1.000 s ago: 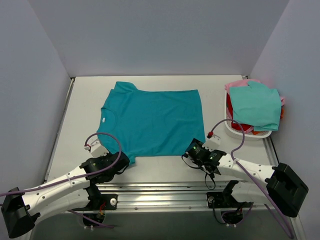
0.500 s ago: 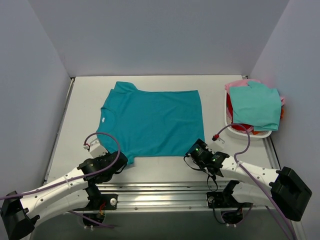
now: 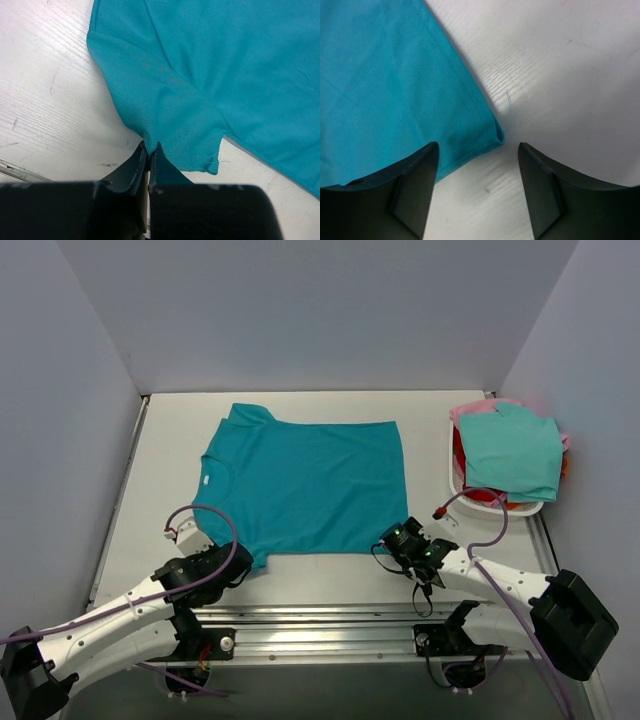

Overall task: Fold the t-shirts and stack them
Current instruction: Grap the side of the flattened tshirt closest away from the robot with both arms, then fold the flattened tshirt in 1/3 of the way

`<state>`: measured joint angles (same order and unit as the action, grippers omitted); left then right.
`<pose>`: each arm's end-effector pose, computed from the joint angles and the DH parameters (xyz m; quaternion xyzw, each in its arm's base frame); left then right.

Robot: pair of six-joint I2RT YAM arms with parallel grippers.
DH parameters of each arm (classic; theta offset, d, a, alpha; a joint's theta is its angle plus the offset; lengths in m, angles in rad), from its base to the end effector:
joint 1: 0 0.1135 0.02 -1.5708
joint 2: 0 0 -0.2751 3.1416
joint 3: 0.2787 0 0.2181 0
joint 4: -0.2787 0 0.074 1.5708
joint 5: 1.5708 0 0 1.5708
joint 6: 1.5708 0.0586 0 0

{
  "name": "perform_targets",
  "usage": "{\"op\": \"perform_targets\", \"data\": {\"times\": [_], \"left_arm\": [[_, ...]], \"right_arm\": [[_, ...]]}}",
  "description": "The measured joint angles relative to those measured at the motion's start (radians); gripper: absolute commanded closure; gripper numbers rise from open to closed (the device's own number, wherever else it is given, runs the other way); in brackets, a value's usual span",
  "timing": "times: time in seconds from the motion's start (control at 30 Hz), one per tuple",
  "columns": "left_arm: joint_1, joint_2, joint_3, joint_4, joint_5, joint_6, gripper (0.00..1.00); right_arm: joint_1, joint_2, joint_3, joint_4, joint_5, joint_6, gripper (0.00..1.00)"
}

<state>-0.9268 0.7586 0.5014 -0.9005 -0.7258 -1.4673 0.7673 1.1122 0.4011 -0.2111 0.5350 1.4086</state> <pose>0.0825 -0.0452 0.1995 -0.3144 0.8624 -0.0516 0.3935 0.1441 0.0975 0.1696 0.3681 0.8410 0.1559 0.3646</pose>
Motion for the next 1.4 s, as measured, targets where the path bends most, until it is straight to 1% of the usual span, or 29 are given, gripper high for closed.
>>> {"op": "perform_targets", "data": {"times": [0.07,0.13,0.17,0.23,0.27,0.33,0.37,0.43,0.63,0.83,1.0,1.1,1.2,1.4], "left_arm": [[0.001,0.001,0.000,-0.001,0.000,0.003,0.98],[0.002,0.002,0.000,-0.001,0.000,0.006,0.98],[0.003,0.003,0.000,-0.001,0.000,0.006,0.98],[0.006,0.005,0.000,0.000,0.000,0.007,0.98],[0.007,0.008,0.000,0.000,0.000,0.007,0.98],[0.008,0.015,0.000,0.000,0.000,0.008,0.98],[0.008,0.018,0.000,0.000,0.000,0.009,0.98],[0.010,0.022,0.000,0.001,0.000,0.009,0.98],[0.012,0.022,0.004,-0.012,-0.001,0.007,0.98],[0.014,0.000,0.069,-0.095,-0.029,-0.005,0.98],[0.042,-0.005,0.098,-0.097,-0.039,0.022,0.98],[0.080,0.030,0.115,-0.084,-0.039,0.065,0.98],[0.141,0.082,0.133,-0.047,-0.034,0.126,0.98],[0.257,0.165,0.167,0.089,-0.011,0.267,0.98]], "right_arm": [[-0.024,0.013,0.000,0.016,0.000,-0.015,0.46],[-0.038,0.024,0.001,0.035,0.000,-0.029,0.52],[-0.043,0.030,0.001,0.042,-0.001,-0.033,0.60],[-0.053,0.040,0.001,0.056,-0.007,-0.047,0.64],[-0.057,0.044,0.001,0.062,-0.008,-0.053,0.68],[-0.066,0.048,0.000,0.071,-0.018,-0.065,0.78],[-0.068,0.049,0.000,0.074,-0.022,-0.068,0.90],[-0.069,0.049,0.000,0.076,-0.029,-0.076,1.00],[-0.069,0.026,0.000,0.058,-0.034,-0.085,1.00],[-0.069,-0.060,0.021,-0.028,-0.023,-0.090,1.00],[-0.069,-0.085,0.062,-0.064,-0.002,-0.105,1.00],[-0.069,-0.077,0.079,-0.062,0.004,-0.116,1.00],[-0.069,-0.029,0.109,-0.057,0.015,-0.131,1.00],[-0.069,0.080,0.200,-0.034,0.055,-0.159,1.00]]}}
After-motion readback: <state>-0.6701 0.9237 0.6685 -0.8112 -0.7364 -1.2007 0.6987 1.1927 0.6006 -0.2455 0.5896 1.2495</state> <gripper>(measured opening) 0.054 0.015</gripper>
